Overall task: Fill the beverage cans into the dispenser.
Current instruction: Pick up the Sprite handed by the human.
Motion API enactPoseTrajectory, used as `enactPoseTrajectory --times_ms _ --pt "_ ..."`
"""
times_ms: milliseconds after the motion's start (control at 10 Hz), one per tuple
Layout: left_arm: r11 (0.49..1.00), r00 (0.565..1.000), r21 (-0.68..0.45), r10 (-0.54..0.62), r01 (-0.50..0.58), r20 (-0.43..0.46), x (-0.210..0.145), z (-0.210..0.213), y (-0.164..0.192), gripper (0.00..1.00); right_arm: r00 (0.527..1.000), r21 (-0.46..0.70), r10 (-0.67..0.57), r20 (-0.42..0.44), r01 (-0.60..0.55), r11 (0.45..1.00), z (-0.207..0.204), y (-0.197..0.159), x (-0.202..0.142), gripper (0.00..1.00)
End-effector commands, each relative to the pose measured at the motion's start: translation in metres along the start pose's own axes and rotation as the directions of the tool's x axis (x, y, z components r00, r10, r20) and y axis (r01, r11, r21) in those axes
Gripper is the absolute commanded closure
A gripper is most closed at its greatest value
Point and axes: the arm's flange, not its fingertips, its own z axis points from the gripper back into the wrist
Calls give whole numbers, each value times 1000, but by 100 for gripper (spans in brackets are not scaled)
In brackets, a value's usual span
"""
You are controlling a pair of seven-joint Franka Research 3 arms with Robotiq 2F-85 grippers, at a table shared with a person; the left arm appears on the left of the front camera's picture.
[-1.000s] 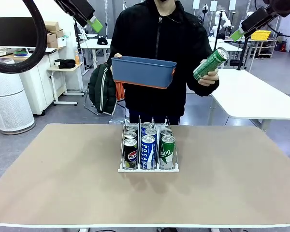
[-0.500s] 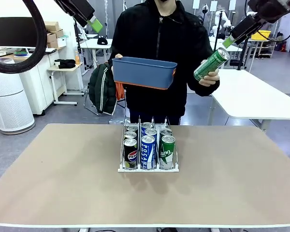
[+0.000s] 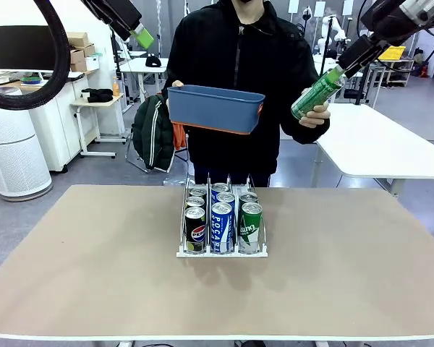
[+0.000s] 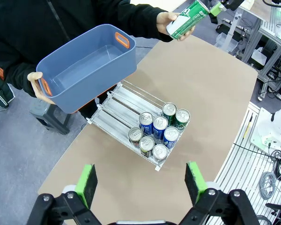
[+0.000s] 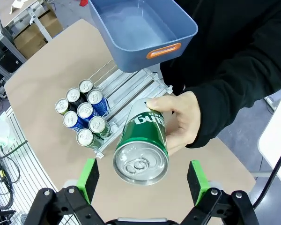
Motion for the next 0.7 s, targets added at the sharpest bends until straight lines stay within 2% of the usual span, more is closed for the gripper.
enactPoseTrajectory --times_ms 0,600 --pt "1000 1000 2 4 -4 2 -1 -1 1 0 1000 12 -25 -4 25 1000 -9 3 0 0" --pt "1000 1000 2 4 -4 2 -1 -1 1 0 999 39 -44 -22 45 998 -41 3 1 0"
